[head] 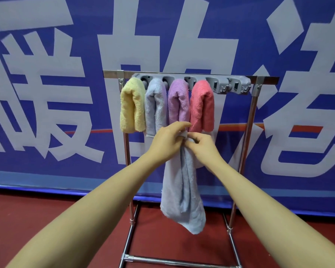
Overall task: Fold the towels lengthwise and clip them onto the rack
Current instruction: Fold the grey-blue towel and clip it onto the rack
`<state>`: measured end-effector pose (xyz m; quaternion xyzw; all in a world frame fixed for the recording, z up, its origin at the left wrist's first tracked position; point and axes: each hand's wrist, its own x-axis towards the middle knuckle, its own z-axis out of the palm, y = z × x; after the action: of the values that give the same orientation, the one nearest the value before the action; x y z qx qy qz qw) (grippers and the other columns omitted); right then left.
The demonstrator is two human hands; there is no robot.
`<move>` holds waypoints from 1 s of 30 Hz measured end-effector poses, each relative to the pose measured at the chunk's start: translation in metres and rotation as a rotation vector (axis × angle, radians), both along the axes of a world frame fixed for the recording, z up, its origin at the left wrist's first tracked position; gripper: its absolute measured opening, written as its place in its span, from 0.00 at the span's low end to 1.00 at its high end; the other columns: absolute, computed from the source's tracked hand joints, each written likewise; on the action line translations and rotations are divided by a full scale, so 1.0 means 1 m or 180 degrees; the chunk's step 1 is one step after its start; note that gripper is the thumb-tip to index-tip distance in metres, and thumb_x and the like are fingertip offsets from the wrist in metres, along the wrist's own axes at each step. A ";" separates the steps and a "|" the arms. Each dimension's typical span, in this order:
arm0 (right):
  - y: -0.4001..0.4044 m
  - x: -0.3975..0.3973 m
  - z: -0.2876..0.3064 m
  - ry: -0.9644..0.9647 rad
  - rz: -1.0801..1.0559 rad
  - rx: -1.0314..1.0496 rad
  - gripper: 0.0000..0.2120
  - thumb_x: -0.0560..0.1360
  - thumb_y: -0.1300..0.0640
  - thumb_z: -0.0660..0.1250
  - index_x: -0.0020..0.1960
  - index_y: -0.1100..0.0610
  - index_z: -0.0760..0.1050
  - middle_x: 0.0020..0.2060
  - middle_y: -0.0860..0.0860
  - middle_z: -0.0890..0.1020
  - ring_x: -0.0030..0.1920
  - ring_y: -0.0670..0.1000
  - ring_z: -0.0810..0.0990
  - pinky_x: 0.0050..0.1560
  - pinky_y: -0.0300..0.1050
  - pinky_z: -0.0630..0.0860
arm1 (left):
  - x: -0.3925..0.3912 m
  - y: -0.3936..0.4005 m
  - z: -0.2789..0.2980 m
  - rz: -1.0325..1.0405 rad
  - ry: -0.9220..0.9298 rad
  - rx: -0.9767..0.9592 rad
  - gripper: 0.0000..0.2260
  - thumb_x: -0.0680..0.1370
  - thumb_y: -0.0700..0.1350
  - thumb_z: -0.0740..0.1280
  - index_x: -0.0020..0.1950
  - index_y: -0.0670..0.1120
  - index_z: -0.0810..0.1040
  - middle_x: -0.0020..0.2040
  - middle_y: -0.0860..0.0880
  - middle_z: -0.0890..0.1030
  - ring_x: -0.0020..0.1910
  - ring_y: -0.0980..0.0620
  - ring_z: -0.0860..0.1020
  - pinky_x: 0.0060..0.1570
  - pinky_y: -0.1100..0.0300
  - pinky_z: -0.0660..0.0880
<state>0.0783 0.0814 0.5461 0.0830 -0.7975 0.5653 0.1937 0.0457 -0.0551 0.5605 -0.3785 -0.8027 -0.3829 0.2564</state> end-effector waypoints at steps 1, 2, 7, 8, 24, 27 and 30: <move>0.000 0.000 0.001 0.0033 -0.0028 -0.0029 0.10 0.74 0.63 0.67 0.45 0.49 0.80 0.41 0.51 0.84 0.44 0.45 0.78 0.49 0.44 0.75 | 0.000 -0.001 0.000 -0.0023 -0.0038 0.0042 0.18 0.72 0.32 0.63 0.60 0.45 0.77 0.51 0.50 0.80 0.51 0.51 0.78 0.53 0.56 0.74; 0.001 -0.002 0.002 0.0081 -0.0101 -0.0007 0.08 0.74 0.63 0.67 0.44 0.52 0.81 0.39 0.50 0.83 0.42 0.45 0.78 0.48 0.42 0.75 | 0.000 -0.003 0.000 -0.0023 -0.0076 0.0061 0.18 0.73 0.33 0.63 0.60 0.45 0.77 0.51 0.50 0.80 0.51 0.51 0.78 0.52 0.59 0.74; 0.004 -0.009 0.001 0.0215 -0.0608 0.0107 0.05 0.72 0.61 0.67 0.44 0.55 0.81 0.39 0.51 0.84 0.43 0.48 0.80 0.48 0.44 0.75 | -0.004 -0.008 -0.005 0.0336 -0.0433 -0.0226 0.07 0.77 0.43 0.65 0.52 0.40 0.75 0.43 0.49 0.78 0.43 0.50 0.75 0.38 0.64 0.63; 0.004 -0.009 0.002 0.0240 -0.0704 0.0032 0.05 0.72 0.62 0.67 0.43 0.55 0.81 0.39 0.51 0.84 0.43 0.49 0.80 0.47 0.45 0.76 | -0.005 -0.009 -0.009 0.0456 -0.0524 -0.0291 0.08 0.77 0.44 0.65 0.48 0.39 0.75 0.40 0.47 0.78 0.40 0.48 0.74 0.36 0.60 0.63; 0.020 -0.003 0.000 0.0125 -0.1171 -0.0141 0.07 0.72 0.63 0.66 0.43 0.56 0.82 0.38 0.50 0.84 0.40 0.47 0.79 0.41 0.40 0.74 | 0.013 -0.006 -0.004 0.0954 0.0794 -0.1199 0.11 0.73 0.35 0.55 0.53 0.44 0.69 0.36 0.44 0.74 0.31 0.42 0.70 0.29 0.57 0.54; 0.024 -0.002 -0.001 0.0142 -0.1236 -0.0047 0.07 0.70 0.63 0.67 0.42 0.55 0.83 0.37 0.48 0.84 0.42 0.47 0.81 0.45 0.42 0.76 | 0.006 -0.007 -0.011 0.0829 0.1131 -0.1259 0.13 0.68 0.38 0.52 0.48 0.47 0.71 0.31 0.46 0.73 0.26 0.44 0.69 0.30 0.59 0.60; 0.029 0.001 0.000 0.0200 -0.1336 -0.0184 0.05 0.69 0.62 0.71 0.37 0.53 0.83 0.34 0.45 0.83 0.41 0.45 0.81 0.47 0.41 0.76 | 0.005 -0.005 -0.006 0.0708 0.0273 -0.0582 0.10 0.72 0.36 0.57 0.41 0.44 0.78 0.39 0.43 0.78 0.37 0.41 0.75 0.35 0.55 0.66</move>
<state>0.0794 0.1105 0.5460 -0.0729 -0.7743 0.5324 0.3343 0.0504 -0.0602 0.5545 -0.3250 -0.8595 -0.2609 0.2958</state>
